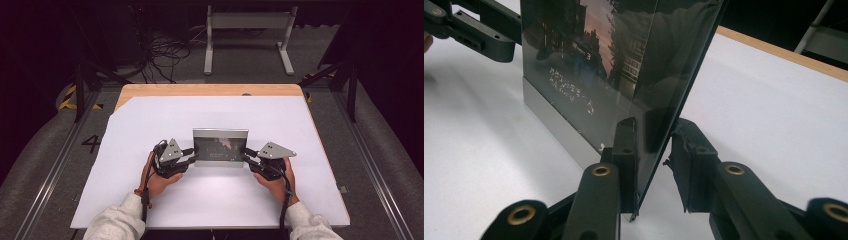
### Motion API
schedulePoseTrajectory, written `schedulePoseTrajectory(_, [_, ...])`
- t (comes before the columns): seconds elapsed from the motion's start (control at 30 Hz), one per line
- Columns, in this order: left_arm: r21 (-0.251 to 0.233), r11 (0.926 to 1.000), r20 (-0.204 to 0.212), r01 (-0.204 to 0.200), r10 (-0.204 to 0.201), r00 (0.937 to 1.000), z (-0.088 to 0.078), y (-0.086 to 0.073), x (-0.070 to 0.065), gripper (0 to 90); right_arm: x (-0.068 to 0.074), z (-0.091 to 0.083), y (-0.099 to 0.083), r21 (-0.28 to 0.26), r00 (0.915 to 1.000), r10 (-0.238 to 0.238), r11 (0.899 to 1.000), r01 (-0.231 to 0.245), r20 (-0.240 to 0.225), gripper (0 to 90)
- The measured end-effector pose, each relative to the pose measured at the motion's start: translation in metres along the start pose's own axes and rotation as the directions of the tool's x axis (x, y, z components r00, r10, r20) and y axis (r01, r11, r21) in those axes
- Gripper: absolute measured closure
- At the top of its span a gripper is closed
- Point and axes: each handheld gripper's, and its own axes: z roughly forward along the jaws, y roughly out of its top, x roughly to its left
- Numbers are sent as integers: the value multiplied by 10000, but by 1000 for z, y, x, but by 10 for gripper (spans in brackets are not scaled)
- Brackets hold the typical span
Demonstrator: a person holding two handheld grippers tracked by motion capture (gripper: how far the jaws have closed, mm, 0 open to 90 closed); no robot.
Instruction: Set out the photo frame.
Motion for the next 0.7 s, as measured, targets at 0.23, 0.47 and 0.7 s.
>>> schedulePoseTrajectory(0.23, [3,9999,-7,-127,127,9999,-3,2,-1,671,2,-2,2,62,9998,-158,9999,157,108,711])
schedulePoseTrajectory(0.47, [-77,9998,-43,-178,177,9998,-7,4,-1,641,2,-4,3,113,9996,-197,9997,195,190,696])
schedulePoseTrajectory(0.7, [-130,9997,-132,-190,188,9997,-11,5,-1,598,4,-6,4,225,9992,-340,9992,335,186,673])
